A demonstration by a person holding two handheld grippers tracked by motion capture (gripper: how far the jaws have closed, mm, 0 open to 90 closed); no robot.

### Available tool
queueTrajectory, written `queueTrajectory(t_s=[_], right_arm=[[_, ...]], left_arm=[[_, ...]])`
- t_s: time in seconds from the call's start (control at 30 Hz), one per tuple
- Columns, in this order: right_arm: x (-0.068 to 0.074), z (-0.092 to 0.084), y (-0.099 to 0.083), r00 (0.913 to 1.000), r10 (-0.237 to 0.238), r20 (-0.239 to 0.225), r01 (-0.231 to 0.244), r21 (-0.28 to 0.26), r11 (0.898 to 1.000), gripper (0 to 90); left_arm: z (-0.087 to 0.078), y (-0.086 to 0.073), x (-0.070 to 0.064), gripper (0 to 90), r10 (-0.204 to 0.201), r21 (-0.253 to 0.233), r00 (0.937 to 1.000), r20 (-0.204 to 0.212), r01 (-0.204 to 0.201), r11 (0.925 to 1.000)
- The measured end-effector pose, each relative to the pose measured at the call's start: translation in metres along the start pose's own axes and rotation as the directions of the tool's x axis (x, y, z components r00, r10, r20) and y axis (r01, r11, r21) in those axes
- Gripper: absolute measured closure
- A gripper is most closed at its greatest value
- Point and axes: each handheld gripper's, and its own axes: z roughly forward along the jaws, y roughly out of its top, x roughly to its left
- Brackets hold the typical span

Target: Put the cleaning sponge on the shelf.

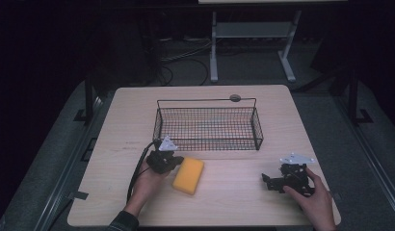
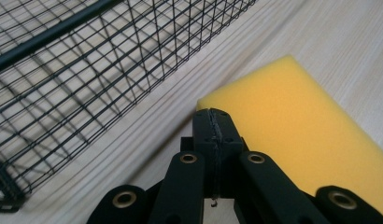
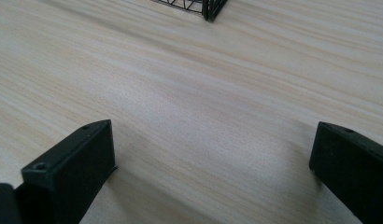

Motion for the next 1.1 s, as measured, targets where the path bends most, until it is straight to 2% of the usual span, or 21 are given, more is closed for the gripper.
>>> queueTrajectory(t_s=[0.73, 1.1], right_arm=[[0.000, 0.000, 0.000, 1.0000, 0.000, 0.000, 0.000, 0.000, 1.000, 0.0], [0.000, 0.000, 0.000, 1.0000, 0.000, 0.000, 0.000, 0.000, 1.000, 0.0]], left_arm=[[0.025, 0.025, -0.018, 89.7, 0.054, -0.001, 0.9972, 0.050, -0.054, 0.9985], [0.032, 0.032, -0.023, 89.8, 0.065, -0.001, 0.9955, 0.069, -0.065, 0.9979]])
